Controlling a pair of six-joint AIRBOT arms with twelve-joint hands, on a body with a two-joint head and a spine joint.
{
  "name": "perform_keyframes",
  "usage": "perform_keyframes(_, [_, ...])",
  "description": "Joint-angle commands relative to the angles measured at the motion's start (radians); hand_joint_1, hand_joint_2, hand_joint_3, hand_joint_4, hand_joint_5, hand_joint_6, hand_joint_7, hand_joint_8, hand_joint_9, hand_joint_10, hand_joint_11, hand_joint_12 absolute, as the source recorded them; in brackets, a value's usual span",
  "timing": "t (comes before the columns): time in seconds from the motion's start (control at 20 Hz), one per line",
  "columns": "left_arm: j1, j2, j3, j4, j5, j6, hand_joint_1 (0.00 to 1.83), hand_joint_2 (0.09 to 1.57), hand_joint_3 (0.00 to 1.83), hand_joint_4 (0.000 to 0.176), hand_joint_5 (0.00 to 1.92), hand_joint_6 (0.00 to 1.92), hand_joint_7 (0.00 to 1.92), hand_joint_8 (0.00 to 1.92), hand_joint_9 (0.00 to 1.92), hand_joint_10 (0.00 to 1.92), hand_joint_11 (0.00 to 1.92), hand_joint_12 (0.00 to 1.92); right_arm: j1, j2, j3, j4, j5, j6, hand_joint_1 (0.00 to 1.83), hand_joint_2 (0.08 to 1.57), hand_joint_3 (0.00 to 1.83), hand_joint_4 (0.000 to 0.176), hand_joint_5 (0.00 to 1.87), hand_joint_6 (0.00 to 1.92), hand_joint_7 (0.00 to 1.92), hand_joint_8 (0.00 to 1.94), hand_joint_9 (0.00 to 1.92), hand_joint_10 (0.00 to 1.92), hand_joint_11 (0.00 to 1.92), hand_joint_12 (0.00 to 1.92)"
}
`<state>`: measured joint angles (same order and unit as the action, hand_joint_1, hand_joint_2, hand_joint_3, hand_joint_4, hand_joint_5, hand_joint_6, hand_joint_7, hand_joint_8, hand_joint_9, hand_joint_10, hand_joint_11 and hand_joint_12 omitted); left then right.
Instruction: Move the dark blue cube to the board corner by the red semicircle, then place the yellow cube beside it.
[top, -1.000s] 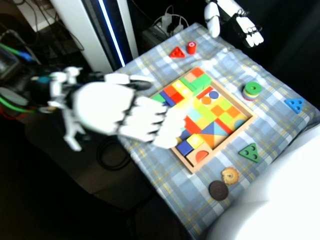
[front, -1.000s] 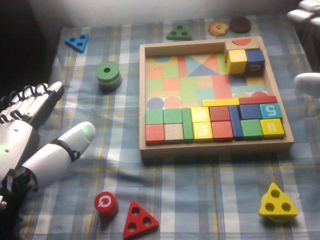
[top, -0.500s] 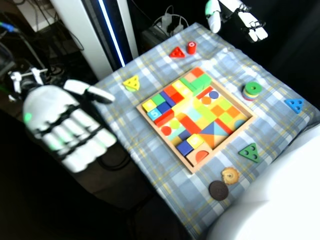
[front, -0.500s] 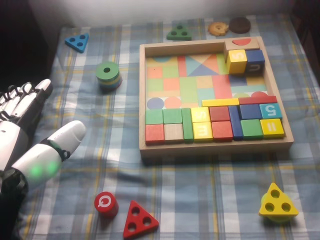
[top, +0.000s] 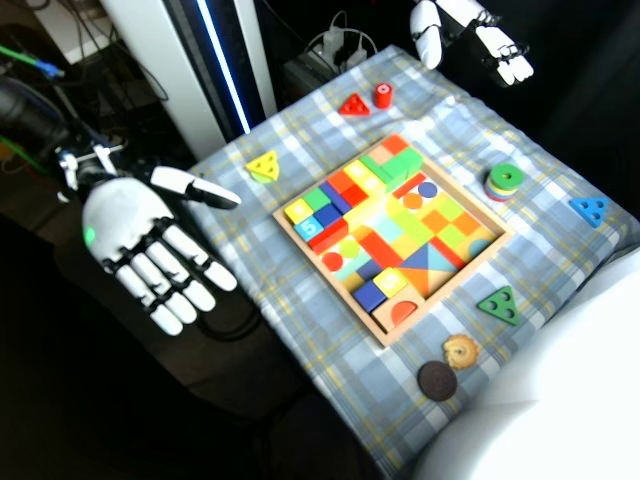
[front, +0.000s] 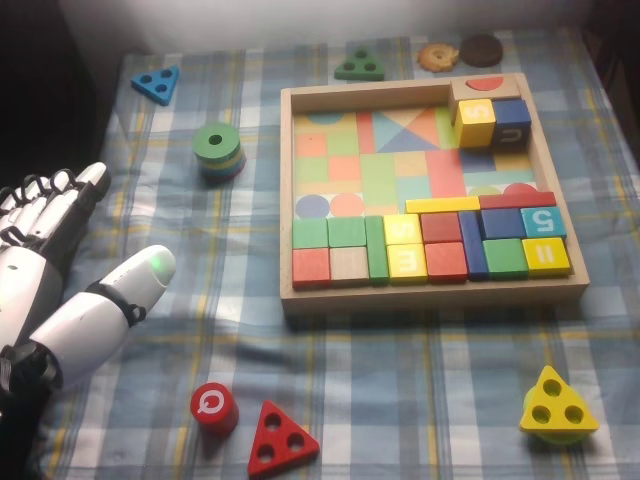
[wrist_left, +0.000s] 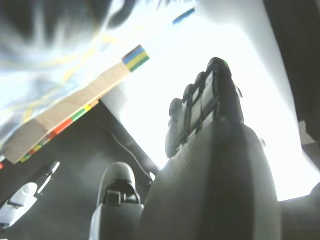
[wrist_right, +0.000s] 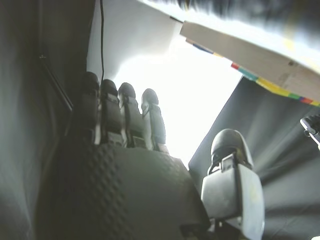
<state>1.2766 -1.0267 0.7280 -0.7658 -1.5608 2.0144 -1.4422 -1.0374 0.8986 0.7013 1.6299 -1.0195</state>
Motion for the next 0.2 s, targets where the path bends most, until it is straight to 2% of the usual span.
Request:
perform_keyframes(0.0, [-0.003,-0.002,0.002,0.047,-0.119,-0.004,0.00,1.13,0.00,0.087,0.13,0.00,0.06,0.00,0.00,0.00,0.00,0.00,0.009,0.000,0.000,-0.018,0.132,-0.002,0.00,1.17,0.03,0.026,0.12,0.00,0.06,0.00,0.00,0.00,0.00,0.00])
perform_keyframes(0.05, [0.003,-0.003,-0.003,0.041,-0.128,-0.004,0.00,1.13,0.00,0.082,0.13,0.00,0.07,0.00,0.00,0.00,0.00,0.00,0.009,0.000,-0.004,-0.020,0.132,-0.002,0.00,1.18,0.03,0.023,0.11,0.00,0.05,0.00,0.00,0.00,0.00,0.00])
perform_keyframes(0.1, [0.011,-0.002,-0.008,0.038,-0.136,-0.005,0.00,1.11,0.00,0.080,0.13,0.00,0.07,0.00,0.00,0.00,0.00,0.00,0.009,0.000,-0.006,-0.024,0.132,-0.002,0.00,1.15,0.01,0.071,0.12,0.01,0.05,0.00,0.00,0.00,0.00,0.00])
perform_keyframes(0.15, [0.016,-0.002,-0.012,0.034,-0.144,-0.005,0.00,1.12,0.00,0.061,0.14,0.01,0.08,0.01,0.00,0.00,0.00,0.00,0.009,0.000,-0.008,-0.026,0.132,-0.002,0.00,1.16,0.01,0.078,0.14,0.01,0.06,0.01,0.00,0.00,0.00,0.00])
